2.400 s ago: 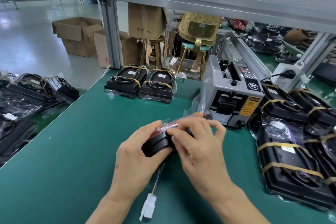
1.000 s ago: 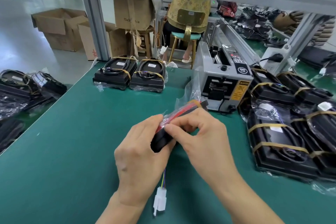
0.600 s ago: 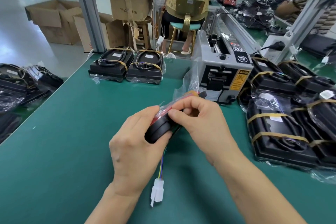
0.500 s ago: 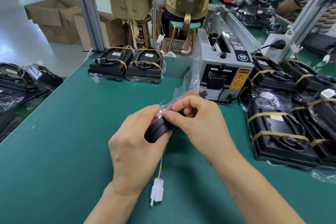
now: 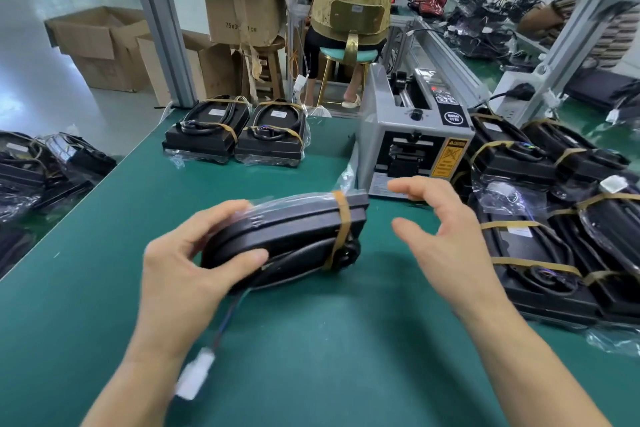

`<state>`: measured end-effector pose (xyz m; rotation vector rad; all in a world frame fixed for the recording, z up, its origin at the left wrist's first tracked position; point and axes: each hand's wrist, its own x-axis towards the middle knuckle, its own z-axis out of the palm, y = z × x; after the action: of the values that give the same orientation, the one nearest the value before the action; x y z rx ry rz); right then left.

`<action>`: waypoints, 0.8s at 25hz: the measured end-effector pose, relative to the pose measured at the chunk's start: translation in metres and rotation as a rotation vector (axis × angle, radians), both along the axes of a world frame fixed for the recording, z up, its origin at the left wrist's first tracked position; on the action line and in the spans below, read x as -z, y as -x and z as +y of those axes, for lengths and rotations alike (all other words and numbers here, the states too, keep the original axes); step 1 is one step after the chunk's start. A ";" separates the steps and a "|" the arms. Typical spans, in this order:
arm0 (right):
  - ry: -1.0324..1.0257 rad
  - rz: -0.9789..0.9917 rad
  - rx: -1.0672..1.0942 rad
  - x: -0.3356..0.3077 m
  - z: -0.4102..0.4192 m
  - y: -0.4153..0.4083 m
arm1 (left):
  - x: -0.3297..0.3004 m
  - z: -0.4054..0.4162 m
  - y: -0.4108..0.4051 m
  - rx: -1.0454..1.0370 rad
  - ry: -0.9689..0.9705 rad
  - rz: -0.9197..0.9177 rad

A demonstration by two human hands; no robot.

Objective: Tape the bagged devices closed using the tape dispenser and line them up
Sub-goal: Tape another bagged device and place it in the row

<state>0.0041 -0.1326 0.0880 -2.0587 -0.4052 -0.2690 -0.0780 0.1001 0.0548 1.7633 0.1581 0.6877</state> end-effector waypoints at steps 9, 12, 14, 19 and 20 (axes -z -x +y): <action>0.171 0.176 -0.433 0.008 0.009 -0.010 | -0.003 0.023 0.003 0.194 0.070 0.084; 0.132 0.242 -0.467 0.013 0.013 -0.019 | -0.021 0.021 0.006 0.055 -0.301 0.178; 0.051 0.300 -0.504 0.016 0.016 -0.025 | -0.038 0.003 0.002 0.047 -0.568 0.099; -0.021 0.347 -0.568 0.024 0.018 -0.031 | -0.057 -0.055 -0.029 0.312 -0.893 0.146; -0.031 0.353 -0.571 0.025 0.018 -0.031 | -0.056 -0.057 -0.035 0.307 -0.923 0.185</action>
<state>0.0354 -0.1149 0.0628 -1.8225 -0.7341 0.4223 -0.0434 0.0436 0.1111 2.6569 -0.3618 0.3775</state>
